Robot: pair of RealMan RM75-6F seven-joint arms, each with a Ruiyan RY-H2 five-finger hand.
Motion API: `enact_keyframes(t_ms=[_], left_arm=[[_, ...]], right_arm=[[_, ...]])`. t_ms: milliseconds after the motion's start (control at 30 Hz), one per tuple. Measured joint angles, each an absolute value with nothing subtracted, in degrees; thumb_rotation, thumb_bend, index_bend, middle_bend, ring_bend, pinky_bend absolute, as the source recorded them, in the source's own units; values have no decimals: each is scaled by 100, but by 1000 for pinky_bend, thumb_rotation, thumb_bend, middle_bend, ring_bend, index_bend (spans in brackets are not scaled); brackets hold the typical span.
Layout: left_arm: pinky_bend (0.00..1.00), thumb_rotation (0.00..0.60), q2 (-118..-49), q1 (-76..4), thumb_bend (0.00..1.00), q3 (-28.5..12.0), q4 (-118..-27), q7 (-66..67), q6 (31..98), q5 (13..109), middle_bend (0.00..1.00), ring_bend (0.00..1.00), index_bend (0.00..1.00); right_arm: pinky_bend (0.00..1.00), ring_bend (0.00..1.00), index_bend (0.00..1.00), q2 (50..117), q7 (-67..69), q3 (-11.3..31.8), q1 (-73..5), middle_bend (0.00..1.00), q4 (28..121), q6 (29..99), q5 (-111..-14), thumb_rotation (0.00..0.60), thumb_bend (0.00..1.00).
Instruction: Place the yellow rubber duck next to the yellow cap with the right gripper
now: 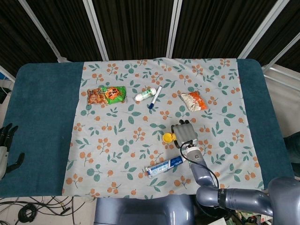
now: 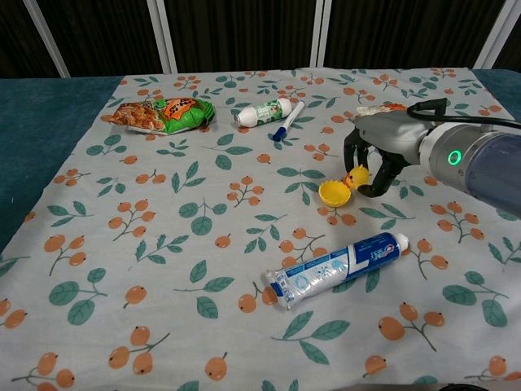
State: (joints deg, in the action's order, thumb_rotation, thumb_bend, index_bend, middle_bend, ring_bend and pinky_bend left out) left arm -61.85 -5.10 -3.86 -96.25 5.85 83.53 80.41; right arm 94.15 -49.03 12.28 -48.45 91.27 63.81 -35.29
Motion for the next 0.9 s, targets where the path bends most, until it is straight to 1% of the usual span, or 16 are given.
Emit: enact_keyframes(t_ms=[233, 900], left_arm=[[0, 600, -6179, -519, 378, -383, -9637, 589, 8331, 8035, 0, 0, 0], [0, 600, -6188, -533, 379, -401, -9641, 622, 8312, 7987, 0, 0, 0]], right_arm=[[196, 175, 462, 9569, -4916, 1185, -4911, 436, 9002, 6408, -3489, 600, 364], [196, 168, 462, 9740, -4882, 1190, -5054, 420, 8802, 6390, -3452, 600, 353]])
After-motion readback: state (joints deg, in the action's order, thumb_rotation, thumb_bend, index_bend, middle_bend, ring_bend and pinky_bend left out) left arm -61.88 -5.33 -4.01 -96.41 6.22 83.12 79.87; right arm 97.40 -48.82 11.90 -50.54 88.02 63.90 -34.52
